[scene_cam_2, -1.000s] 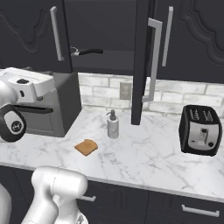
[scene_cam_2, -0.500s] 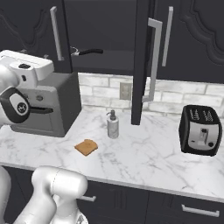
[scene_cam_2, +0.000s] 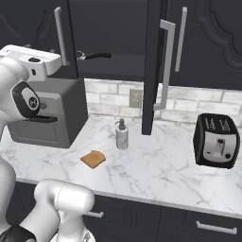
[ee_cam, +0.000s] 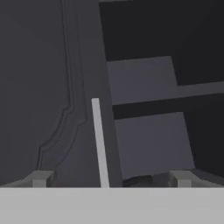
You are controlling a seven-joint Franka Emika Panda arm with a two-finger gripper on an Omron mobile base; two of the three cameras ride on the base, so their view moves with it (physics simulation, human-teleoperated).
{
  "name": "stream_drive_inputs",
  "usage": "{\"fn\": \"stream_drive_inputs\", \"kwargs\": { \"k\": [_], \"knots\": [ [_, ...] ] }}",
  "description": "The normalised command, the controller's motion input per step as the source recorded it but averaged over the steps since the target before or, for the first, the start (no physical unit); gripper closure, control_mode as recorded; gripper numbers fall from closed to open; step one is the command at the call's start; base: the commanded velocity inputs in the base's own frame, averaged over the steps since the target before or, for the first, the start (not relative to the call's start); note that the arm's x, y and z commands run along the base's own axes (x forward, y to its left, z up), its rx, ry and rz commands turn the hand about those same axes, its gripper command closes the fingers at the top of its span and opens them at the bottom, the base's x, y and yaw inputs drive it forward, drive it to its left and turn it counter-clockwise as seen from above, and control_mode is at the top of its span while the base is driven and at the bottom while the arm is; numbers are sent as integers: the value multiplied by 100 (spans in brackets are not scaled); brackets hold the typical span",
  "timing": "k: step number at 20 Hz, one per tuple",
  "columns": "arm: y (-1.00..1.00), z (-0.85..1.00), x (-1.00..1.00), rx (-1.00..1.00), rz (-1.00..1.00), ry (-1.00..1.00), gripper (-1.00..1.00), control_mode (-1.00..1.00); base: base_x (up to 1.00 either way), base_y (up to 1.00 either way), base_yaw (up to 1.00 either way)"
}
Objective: Pick the pan from the cabinet and place it on the stove. Then turn on the stove burner for the pan.
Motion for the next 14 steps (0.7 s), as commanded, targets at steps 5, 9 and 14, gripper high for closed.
{"fn": "stream_drive_inputs", "kwargs": {
  "k": [5, 9, 14],
  "knots": [
    [0, 0, 39, 0, 8, -4, -100, -100, 0, 0, 0],
    [0, 0, 38, 0, 3, -3, -100, -100, 0, 0, 0],
    [4, 0, 39, 0, 0, 0, -100, -100, 0, 0, 0]
  ]
}}
